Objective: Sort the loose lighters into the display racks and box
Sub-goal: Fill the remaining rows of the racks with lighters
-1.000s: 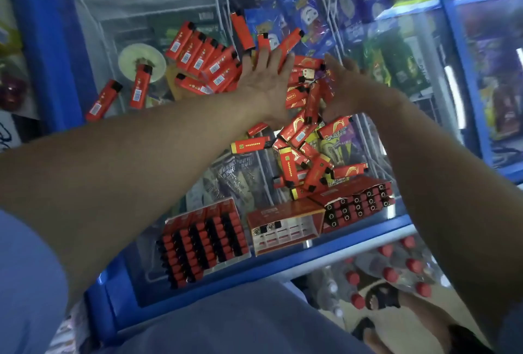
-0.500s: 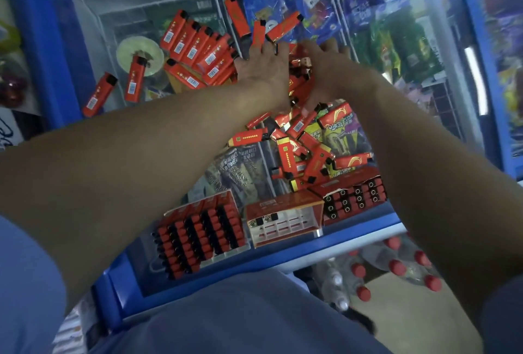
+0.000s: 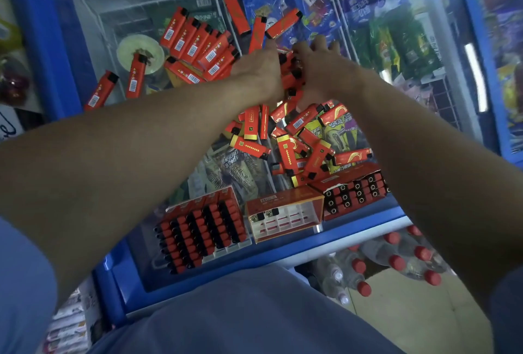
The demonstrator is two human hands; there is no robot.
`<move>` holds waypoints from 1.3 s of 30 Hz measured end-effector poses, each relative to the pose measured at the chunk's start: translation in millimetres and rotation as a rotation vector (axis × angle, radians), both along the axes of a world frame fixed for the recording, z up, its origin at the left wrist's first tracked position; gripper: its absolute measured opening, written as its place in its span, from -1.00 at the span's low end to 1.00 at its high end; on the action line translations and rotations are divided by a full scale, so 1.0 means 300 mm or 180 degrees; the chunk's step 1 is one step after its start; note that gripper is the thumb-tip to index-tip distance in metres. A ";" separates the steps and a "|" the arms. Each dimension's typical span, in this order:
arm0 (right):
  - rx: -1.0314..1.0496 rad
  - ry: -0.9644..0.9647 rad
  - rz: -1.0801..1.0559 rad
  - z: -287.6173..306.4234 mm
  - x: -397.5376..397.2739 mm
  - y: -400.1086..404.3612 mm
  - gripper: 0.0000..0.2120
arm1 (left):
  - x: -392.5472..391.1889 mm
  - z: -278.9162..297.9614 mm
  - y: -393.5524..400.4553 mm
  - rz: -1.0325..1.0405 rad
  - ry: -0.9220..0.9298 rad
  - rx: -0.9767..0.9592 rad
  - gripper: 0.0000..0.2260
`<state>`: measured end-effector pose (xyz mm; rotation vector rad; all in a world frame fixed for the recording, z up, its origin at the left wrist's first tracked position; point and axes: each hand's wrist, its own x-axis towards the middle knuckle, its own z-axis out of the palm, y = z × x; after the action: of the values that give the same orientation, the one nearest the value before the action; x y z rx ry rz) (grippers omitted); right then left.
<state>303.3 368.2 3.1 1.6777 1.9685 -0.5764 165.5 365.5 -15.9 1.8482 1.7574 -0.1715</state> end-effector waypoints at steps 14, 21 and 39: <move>0.0559 0.0353 0.0644 -0.047 -0.037 -0.042 -0.30 | -0.200 0.146 -0.047 0.0515 -0.0461 -0.0357 -0.16; 0.0900 0.0473 0.0702 -0.067 -0.063 -0.082 -0.56 | -0.417 0.212 -0.263 0.2044 -0.2130 -0.1166 -0.84; -0.0055 0.3134 -0.1345 0.221 -0.230 -0.498 -0.58 | -0.487 0.265 -0.817 0.3128 -0.4066 -0.1197 -0.66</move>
<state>234.1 218.9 69.3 2.0164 2.1441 -1.8480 19.4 120.3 63.6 0.3744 1.2708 0.8109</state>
